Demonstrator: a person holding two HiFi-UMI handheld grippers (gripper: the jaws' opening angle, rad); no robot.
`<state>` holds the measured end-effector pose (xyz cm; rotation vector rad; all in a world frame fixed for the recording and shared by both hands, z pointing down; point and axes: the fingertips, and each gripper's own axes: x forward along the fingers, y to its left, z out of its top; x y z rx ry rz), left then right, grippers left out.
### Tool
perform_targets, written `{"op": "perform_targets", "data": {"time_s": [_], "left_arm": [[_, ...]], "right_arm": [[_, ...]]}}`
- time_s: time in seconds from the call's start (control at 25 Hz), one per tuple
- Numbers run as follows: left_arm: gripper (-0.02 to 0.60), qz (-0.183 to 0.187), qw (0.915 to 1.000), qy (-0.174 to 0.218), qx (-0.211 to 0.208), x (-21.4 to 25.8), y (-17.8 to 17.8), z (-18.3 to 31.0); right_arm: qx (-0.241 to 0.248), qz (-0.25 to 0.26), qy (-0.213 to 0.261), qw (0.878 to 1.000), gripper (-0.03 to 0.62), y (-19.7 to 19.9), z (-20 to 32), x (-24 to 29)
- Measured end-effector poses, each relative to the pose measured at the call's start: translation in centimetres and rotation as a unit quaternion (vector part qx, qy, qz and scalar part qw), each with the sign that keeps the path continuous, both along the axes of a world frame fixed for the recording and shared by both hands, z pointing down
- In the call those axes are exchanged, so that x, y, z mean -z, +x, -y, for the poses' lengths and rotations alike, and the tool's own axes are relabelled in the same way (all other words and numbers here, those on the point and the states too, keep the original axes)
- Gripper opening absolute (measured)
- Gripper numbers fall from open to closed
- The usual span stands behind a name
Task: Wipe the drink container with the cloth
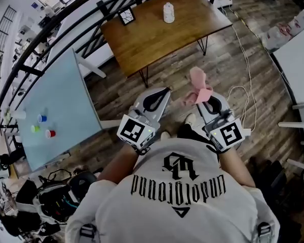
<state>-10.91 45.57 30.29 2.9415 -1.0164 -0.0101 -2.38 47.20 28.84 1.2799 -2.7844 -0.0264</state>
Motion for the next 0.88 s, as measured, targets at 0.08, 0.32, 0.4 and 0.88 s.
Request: {"op": "perform_targets", "data": {"time_s": [0.08,0.32,0.4,0.88], "left_arm": [[0.049,-0.001,1.0000,-0.003,0.000,0.0,1.0,1.1],[0.049,0.002,0.9999,-0.010,-0.004,-0.9,5.3,4.8],[0.049,0.001,0.9999,-0.014,0.001,-1.2,6.7,6.1],[0.049,0.022,0.9988,-0.025,0.035,-1.8,11.6,11.5]], "right_arm": [[-0.002,0.002,-0.001,1.000,0.037,1.2,1.0,-0.1],[-0.005,0.007,0.005,1.000,0.037,6.2,4.6,-0.1],[-0.004,0.004,0.006,1.000,0.037,8.3,5.7,-0.2],[0.006,0.009,-0.006,1.000,0.037,17.0,12.0,-0.3]]}}
